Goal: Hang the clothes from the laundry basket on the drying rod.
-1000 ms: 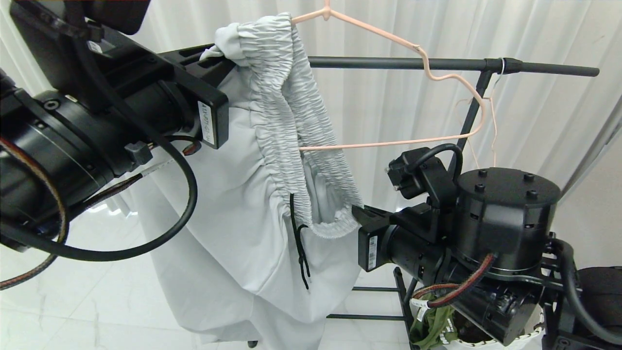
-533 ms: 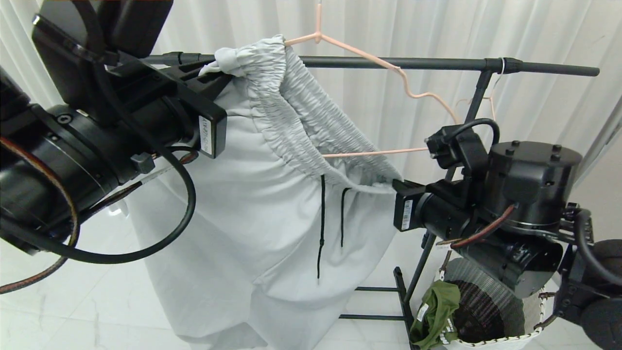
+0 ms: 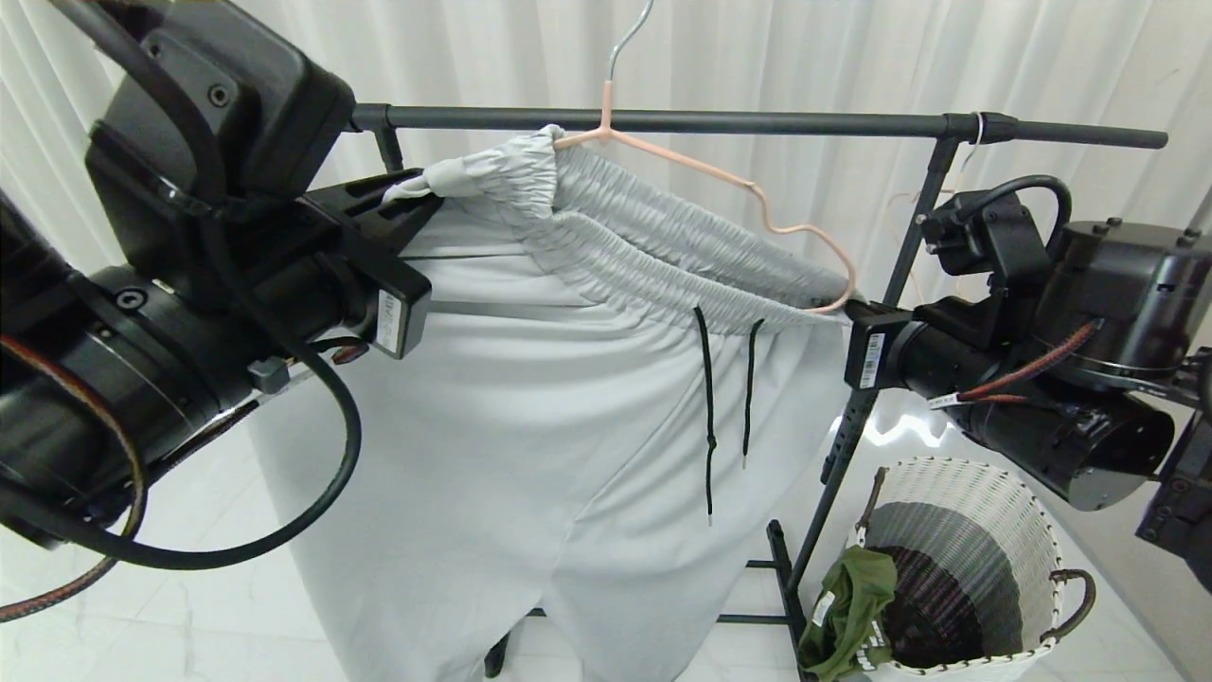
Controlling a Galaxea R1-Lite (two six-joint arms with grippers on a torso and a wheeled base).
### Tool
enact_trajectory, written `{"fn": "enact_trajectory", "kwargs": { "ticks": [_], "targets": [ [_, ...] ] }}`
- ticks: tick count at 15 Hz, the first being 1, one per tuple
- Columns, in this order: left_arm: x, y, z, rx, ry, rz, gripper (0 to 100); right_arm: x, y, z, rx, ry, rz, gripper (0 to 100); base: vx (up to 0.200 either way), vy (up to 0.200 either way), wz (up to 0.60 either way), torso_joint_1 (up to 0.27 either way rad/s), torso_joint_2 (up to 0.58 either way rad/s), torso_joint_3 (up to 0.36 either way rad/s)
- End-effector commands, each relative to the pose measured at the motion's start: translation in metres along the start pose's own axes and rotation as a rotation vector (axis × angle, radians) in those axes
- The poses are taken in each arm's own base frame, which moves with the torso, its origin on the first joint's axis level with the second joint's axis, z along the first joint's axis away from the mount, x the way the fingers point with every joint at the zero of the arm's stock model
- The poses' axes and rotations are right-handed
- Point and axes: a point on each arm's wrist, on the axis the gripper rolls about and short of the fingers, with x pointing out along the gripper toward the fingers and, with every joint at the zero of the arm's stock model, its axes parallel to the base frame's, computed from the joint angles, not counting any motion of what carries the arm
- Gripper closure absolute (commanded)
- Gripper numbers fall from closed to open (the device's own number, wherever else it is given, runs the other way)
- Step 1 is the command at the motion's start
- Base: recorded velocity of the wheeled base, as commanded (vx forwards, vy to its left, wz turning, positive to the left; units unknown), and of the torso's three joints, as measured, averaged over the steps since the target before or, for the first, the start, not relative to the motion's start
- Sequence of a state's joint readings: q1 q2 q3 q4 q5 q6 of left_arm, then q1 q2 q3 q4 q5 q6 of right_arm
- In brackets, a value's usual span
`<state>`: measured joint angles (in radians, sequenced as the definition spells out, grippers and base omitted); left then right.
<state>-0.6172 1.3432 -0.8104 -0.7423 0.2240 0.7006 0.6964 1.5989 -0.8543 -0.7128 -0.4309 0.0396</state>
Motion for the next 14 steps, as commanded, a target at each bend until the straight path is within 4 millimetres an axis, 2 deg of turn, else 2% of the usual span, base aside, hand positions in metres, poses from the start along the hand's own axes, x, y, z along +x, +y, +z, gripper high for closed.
{"fn": "enact_trajectory", "kwargs": {
  "ticks": [1, 5, 8, 11, 14],
  "targets": [
    [-0.005, 0.006, -0.003, 0.005, 0.007, 0.022, 100, 0.0, -0.002, 0.002, 0.004, -0.007, -0.009, 100, 0.0, 0.0, 0.0, 0.0, 0.0, 0.0],
    [-0.016, 0.007, -0.017, 0.078, 0.028, -0.005, 100, 0.001, -0.006, 0.004, -0.01, -0.014, -0.014, 100, 0.0, 0.0, 0.0, 0.0, 0.0, 0.0],
    [-0.01, -0.001, -0.024, 0.087, 0.051, -0.038, 100, -0.01, -0.004, 0.017, -0.062, -0.058, 0.095, 100, 0.0, 0.0, 0.0, 0.0, 0.0, 0.0],
    [-0.003, -0.006, -0.031, 0.09, 0.107, -0.022, 100, -0.03, 0.014, 0.025, -0.117, -0.091, 0.201, 100, 0.0, 0.0, 0.0, 0.0, 0.0, 0.0],
    [0.0, -0.006, -0.032, 0.024, 0.178, 0.061, 100, -0.056, 0.042, 0.019, -0.174, -0.092, 0.337, 100, 0.0, 0.0, 0.0, 0.0, 0.0, 0.0]
  ]
}}
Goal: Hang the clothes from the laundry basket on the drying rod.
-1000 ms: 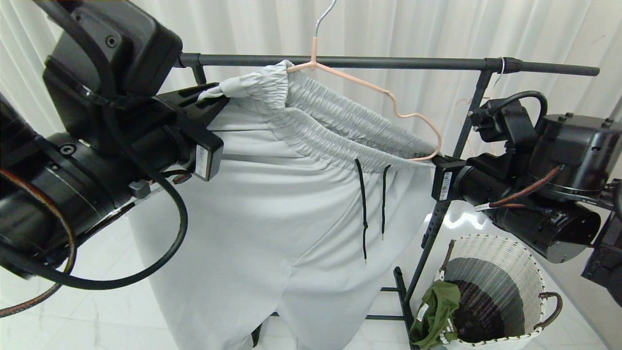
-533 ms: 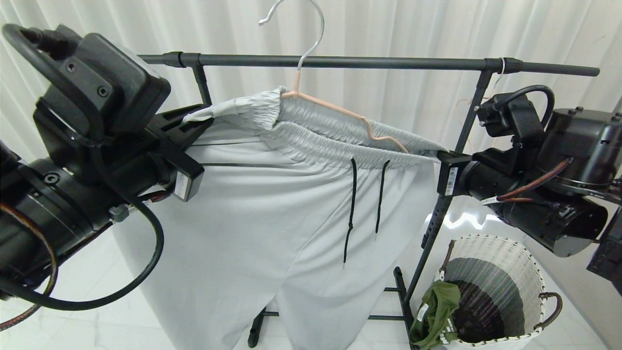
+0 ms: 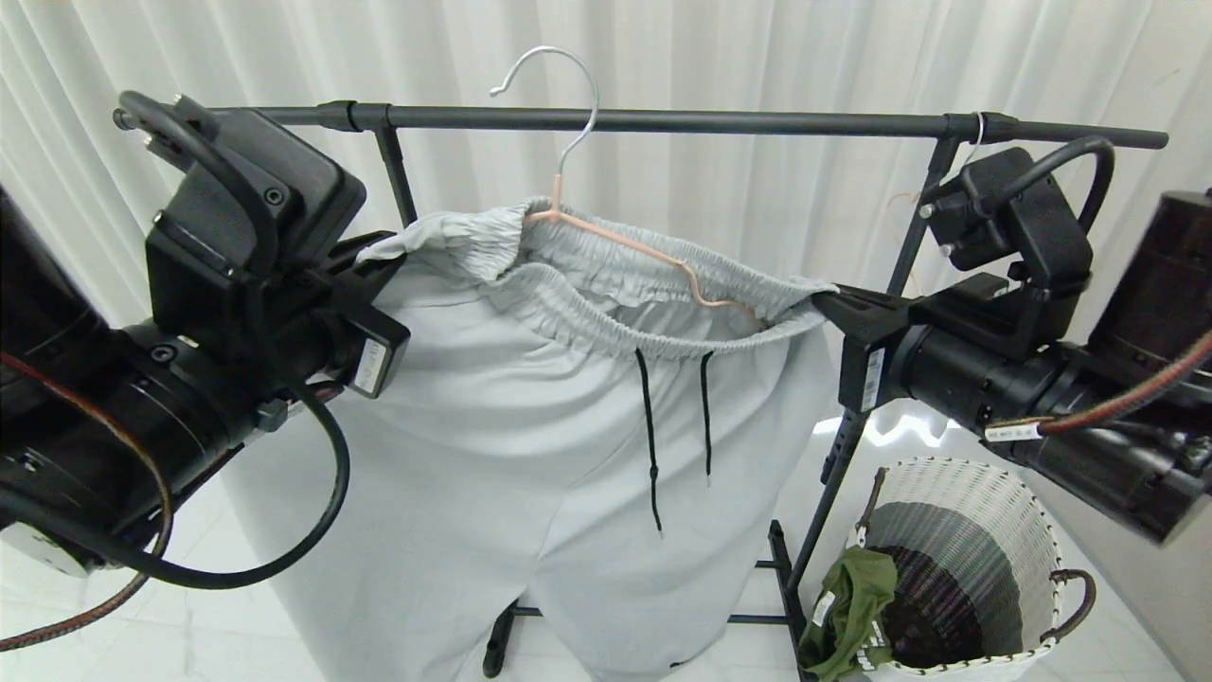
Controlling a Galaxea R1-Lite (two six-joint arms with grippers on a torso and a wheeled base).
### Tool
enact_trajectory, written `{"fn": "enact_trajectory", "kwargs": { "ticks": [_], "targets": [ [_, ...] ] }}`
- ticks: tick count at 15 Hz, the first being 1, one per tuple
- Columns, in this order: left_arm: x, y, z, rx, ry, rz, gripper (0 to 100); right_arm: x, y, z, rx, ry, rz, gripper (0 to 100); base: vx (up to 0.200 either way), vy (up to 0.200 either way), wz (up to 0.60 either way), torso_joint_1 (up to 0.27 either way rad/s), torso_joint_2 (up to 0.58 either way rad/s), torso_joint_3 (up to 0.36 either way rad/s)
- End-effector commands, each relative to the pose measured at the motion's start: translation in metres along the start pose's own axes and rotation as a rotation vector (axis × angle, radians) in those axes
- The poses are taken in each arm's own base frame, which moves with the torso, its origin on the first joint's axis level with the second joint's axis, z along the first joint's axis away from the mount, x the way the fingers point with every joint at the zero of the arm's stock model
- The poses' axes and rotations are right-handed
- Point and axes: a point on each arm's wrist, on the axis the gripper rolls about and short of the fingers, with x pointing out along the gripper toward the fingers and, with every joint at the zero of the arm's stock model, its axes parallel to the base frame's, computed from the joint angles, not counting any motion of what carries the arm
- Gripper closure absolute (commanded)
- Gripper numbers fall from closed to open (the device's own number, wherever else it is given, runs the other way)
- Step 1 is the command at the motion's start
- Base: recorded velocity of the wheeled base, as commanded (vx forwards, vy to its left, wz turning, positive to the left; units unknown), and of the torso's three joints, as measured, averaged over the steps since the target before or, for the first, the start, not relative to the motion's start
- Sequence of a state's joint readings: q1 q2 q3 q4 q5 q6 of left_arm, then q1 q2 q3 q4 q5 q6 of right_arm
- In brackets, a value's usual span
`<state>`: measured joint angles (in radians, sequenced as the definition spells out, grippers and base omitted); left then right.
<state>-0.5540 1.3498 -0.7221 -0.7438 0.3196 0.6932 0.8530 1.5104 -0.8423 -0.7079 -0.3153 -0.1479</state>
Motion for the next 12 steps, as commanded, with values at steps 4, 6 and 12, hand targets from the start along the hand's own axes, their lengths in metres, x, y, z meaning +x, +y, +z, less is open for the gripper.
{"fn": "enact_trajectory", "kwargs": {
  "ticks": [4, 6, 12],
  "targets": [
    [-0.003, -0.006, 0.008, -0.089, -0.017, -0.012, 100, -0.025, 0.044, -0.012, -0.106, 0.023, 0.188, 100, 0.0, 0.0, 0.0, 0.0, 0.0, 0.0],
    [-0.006, -0.006, 0.01, -0.106, -0.008, 0.01, 100, -0.025, 0.05, -0.014, -0.111, 0.032, 0.21, 100, 0.0, 0.0, 0.0, 0.0, 0.0, 0.0],
    [-0.009, -0.005, 0.018, -0.143, -0.05, 0.068, 100, -0.026, 0.049, -0.013, -0.129, 0.03, 0.196, 0, 0.0, 0.0, 0.0, 0.0, 0.0, 0.0]
  ]
}}
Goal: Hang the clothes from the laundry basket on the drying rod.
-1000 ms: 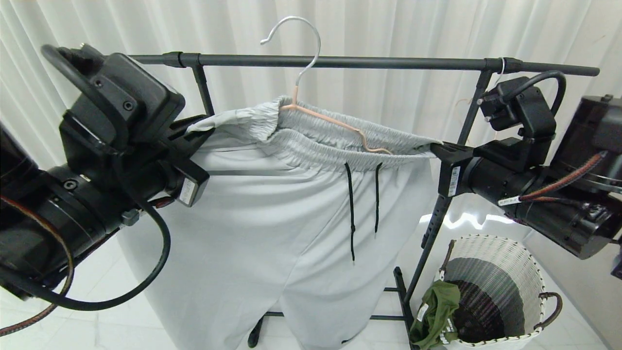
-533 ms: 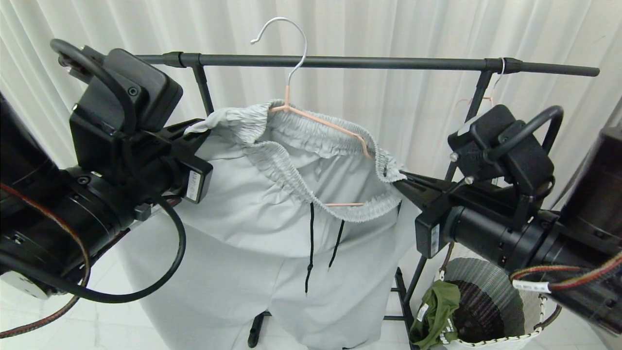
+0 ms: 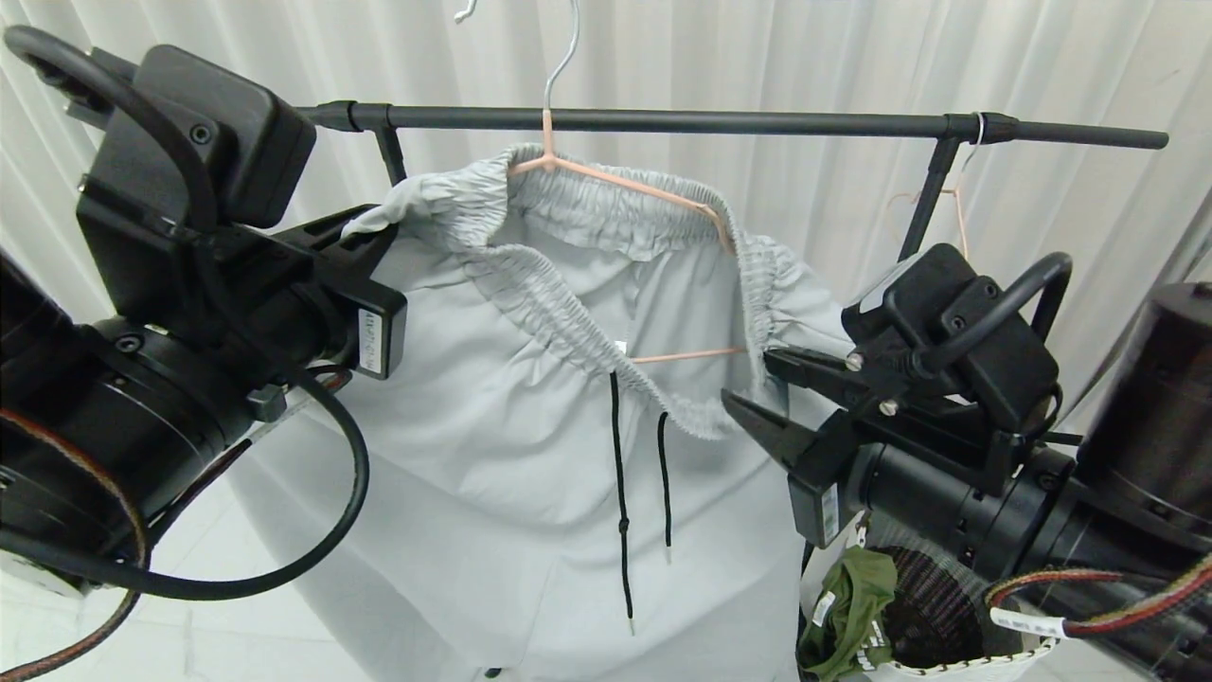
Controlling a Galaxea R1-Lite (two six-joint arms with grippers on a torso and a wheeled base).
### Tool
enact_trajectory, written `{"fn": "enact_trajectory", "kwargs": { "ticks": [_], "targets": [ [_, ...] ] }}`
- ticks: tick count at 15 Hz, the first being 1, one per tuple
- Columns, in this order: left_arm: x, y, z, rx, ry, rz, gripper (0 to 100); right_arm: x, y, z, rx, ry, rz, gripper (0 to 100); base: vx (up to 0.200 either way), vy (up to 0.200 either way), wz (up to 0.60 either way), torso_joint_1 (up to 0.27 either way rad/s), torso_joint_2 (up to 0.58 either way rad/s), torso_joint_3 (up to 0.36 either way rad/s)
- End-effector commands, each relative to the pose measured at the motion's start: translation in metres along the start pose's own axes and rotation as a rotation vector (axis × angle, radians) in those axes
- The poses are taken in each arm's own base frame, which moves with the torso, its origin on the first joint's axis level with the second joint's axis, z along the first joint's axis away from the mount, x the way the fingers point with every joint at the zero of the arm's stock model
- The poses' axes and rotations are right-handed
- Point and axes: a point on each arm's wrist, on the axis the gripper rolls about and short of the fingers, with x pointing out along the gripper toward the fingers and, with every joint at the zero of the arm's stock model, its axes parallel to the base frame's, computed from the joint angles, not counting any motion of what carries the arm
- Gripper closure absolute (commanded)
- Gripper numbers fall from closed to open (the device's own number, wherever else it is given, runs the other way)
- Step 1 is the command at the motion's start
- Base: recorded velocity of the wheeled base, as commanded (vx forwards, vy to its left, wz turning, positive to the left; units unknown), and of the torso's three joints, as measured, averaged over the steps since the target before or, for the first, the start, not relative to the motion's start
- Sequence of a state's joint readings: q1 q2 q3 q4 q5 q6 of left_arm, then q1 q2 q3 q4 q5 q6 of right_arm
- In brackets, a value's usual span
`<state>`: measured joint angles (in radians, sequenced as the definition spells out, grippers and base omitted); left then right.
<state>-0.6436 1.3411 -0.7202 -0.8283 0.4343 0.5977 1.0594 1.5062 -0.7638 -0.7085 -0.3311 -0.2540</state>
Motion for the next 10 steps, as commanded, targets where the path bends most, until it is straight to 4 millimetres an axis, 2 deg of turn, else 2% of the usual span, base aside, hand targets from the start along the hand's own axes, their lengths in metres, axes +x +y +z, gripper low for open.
{"fn": "enact_trajectory", "kwargs": {
  "ticks": [1, 5, 7, 10],
  "targets": [
    [-0.001, 0.0, 0.001, -0.001, -0.003, -0.003, 100, 0.0, -0.005, 0.001, -0.025, -0.001, -0.022, 0, 0.0, 0.0, 0.0, 0.0, 0.0, 0.0],
    [-0.003, -0.005, 0.003, -0.006, -0.015, -0.031, 100, 0.001, -0.022, 0.005, -0.097, -0.012, -0.084, 0, 0.0, 0.0, 0.0, 0.0, 0.0, 0.0],
    [-0.007, -0.011, 0.002, -0.003, -0.018, -0.06, 100, 0.008, -0.036, 0.014, -0.121, -0.022, -0.138, 0, 0.0, 0.0, 0.0, 0.0, 0.0, 0.0],
    [-0.01, -0.016, 0.002, -0.002, -0.02, -0.084, 100, 0.015, -0.045, 0.034, -0.148, -0.007, -0.145, 0, 0.0, 0.0, 0.0, 0.0, 0.0, 0.0]
  ]
}}
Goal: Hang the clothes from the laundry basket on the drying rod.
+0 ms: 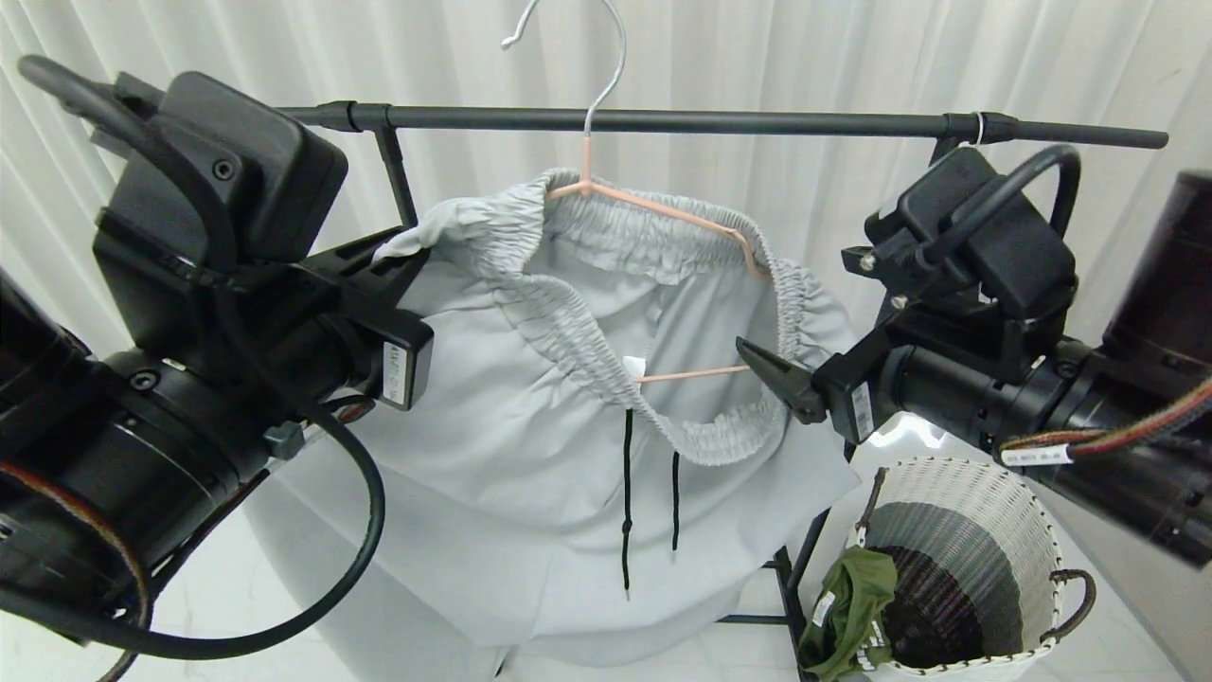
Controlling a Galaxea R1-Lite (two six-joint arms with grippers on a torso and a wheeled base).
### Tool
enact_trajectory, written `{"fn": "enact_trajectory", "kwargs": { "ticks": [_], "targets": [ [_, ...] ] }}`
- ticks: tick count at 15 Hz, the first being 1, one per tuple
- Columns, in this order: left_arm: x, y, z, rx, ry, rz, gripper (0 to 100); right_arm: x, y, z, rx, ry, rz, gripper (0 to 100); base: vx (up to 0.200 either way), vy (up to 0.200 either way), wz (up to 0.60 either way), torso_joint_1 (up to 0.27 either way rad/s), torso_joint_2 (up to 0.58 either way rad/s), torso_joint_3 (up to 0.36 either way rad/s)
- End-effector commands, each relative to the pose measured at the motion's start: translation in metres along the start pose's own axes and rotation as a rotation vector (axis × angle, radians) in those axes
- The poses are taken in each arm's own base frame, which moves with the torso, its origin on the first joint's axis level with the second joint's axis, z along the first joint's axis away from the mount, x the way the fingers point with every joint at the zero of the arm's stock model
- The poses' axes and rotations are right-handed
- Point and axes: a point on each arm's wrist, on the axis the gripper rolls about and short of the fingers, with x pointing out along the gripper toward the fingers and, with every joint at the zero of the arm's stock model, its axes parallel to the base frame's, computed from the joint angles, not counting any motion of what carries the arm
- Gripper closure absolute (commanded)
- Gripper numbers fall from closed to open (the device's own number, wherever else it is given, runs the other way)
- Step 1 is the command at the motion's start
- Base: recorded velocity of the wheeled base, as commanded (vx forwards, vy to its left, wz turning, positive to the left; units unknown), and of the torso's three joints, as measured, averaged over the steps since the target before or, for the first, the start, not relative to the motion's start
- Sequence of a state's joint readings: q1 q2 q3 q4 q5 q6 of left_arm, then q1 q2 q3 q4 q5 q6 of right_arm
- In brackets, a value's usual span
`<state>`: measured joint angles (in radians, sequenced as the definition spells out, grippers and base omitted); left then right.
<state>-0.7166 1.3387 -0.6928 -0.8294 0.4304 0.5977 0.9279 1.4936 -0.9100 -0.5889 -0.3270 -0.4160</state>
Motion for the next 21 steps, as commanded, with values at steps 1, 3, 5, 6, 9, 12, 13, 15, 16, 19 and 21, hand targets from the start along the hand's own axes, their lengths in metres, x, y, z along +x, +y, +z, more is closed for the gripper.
{"fn": "enact_trajectory", "kwargs": {
  "ticks": [1, 3, 5, 6, 9, 12, 13, 15, 16, 19, 21],
  "targets": [
    [-0.001, -0.003, 0.0, 0.002, -0.003, -0.012, 100, 0.008, -0.007, 0.015, -0.014, 0.005, -0.009, 0, 0.0, 0.0, 0.0, 0.0, 0.0, 0.0],
    [-0.002, -0.004, 0.002, 0.008, -0.009, -0.022, 100, 0.017, -0.01, 0.017, -0.066, 0.062, -0.007, 0, 0.0, 0.0, 0.0, 0.0, 0.0, 0.0],
    [-0.005, -0.009, 0.004, 0.007, -0.022, -0.048, 100, 0.028, -0.01, 0.016, -0.105, 0.092, 0.003, 0, 0.0, 0.0, 0.0, 0.0, 0.0, 0.0],
    [-0.007, -0.011, 0.005, 0.007, -0.029, -0.062, 100, 0.034, -0.007, 0.015, -0.107, 0.098, 0.008, 0, 0.0, 0.0, 0.0, 0.0, 0.0, 0.0],
    [-0.011, -0.015, 0.008, 0.01, -0.056, -0.076, 100, 0.044, -0.007, 0.012, -0.112, 0.106, 0.012, 0, 0.0, 0.0, 0.0, 0.0, 0.0, 0.0],
    [-0.012, -0.016, 0.007, 0.026, -0.077, -0.085, 100, 0.044, -0.007, 0.013, -0.11, 0.098, 0.025, 0, 0.0, 0.0, 0.0, 0.0, 0.0, 0.0],
    [-0.012, -0.016, 0.006, 0.027, -0.08, -0.094, 100, 0.043, -0.007, 0.014, -0.11, 0.094, 0.03, 0, 0.0, 0.0, 0.0, 0.0, 0.0, 0.0],
    [-0.012, -0.017, 0.006, 0.028, -0.081, -0.097, 100, 0.043, -0.007, 0.014, -0.111, 0.09, 0.035, 0, 0.0, 0.0, 0.0, 0.0, 0.0, 0.0],
    [-0.012, -0.017, 0.006, 0.028, -0.081, -0.097, 100, 0.042, -0.007, 0.015, -0.108, 0.084, 0.04, 0, 0.0, 0.0, 0.0, 0.0, 0.0, 0.0],
    [-0.012, -0.017, 0.005, 0.028, -0.081, -0.099, 100, 0.042, -0.007, 0.015, -0.106, 0.074, 0.059, 0, 0.0, 0.0, 0.0, 0.0, 0.0, 0.0],
    [-0.013, -0.016, 0.006, 0.028, -0.082, -0.099, 100, 0.042, -0.006, 0.015, -0.106, 0.067, 0.078, 100, 0.0, 0.0, 0.0, 0.0, 0.0, 0.0]
  ]
}}
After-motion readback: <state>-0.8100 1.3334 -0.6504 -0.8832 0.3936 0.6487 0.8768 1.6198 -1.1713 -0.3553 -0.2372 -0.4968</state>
